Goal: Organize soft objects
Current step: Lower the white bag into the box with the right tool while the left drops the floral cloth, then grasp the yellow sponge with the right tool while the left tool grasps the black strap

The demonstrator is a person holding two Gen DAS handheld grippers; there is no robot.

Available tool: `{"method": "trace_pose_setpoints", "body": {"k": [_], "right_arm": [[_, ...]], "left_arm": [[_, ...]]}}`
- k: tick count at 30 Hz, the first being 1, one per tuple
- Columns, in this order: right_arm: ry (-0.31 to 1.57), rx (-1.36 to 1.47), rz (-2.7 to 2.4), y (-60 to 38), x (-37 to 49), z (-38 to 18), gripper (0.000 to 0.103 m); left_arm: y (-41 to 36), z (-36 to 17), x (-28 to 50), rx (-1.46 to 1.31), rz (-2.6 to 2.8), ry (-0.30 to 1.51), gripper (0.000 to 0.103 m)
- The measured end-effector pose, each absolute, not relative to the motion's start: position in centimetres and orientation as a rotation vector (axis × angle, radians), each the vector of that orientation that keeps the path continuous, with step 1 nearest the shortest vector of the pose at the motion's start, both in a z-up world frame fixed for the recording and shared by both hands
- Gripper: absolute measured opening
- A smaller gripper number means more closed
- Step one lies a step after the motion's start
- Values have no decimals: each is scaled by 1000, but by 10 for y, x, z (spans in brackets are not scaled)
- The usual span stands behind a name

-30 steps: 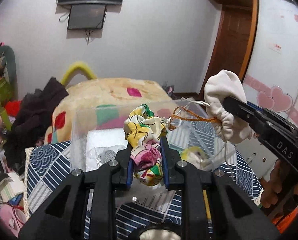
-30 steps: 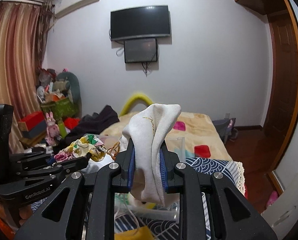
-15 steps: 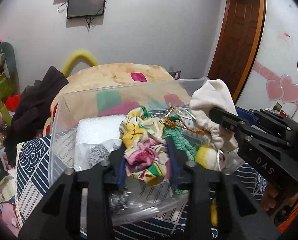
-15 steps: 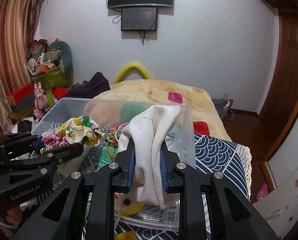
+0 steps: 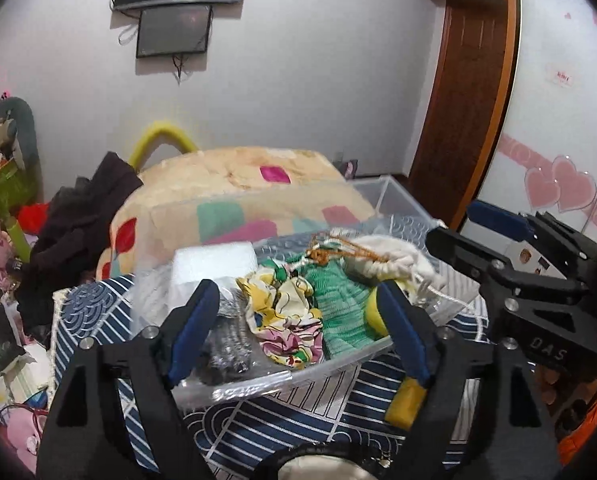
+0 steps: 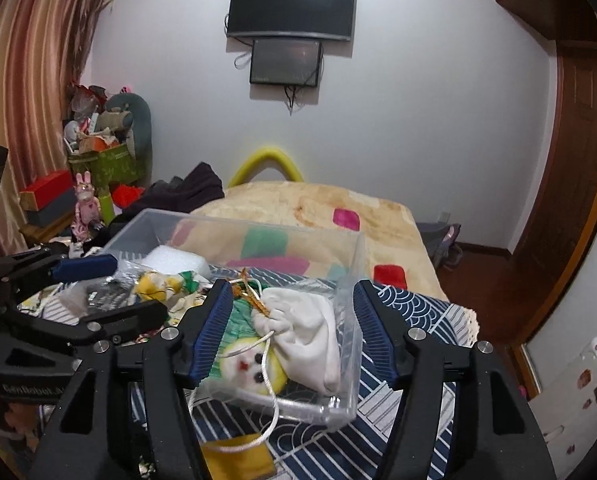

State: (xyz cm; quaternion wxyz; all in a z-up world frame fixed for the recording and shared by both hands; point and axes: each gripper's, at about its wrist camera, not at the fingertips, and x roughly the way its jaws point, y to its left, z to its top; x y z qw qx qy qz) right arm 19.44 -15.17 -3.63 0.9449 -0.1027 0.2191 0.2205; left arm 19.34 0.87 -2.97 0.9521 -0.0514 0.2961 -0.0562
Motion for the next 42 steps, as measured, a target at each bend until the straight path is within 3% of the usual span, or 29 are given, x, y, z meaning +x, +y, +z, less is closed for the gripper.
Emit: {"method": "trace_pose_setpoints", "body": {"k": [5, 15, 25, 29, 35, 36, 38, 40, 42], "right_arm": [[404, -190, 474, -159, 177, -26, 66], [365, -175, 517, -167, 146, -31, 74], [467, -159, 524, -170, 137, -71, 83], [533, -144, 530, -172, 137, -94, 94], [626, -176, 571, -162, 150, -119, 95], [637, -189, 570, -158, 154, -122, 95], [664, -199, 565, -154, 162, -127, 95], [673, -200, 568, -152, 166, -129, 94], [675, -209, 565, -151, 166, -131, 87]], "left_arm": [[11, -11, 170, -63, -89, 536, 100], [18, -5, 124, -35, -76, 500, 102], [20, -70, 112, -54, -65, 661, 103], [23, -95, 114, -74, -72, 736, 102], [23, -119, 112, -76, -56, 773, 102], [21, -122, 112, -71, -66, 773, 102], [16, -125, 113, -61, -81, 774, 88], [13, -129, 114, -70, -111, 780, 83], [11, -129, 113, -69, -117, 773, 69]]}}
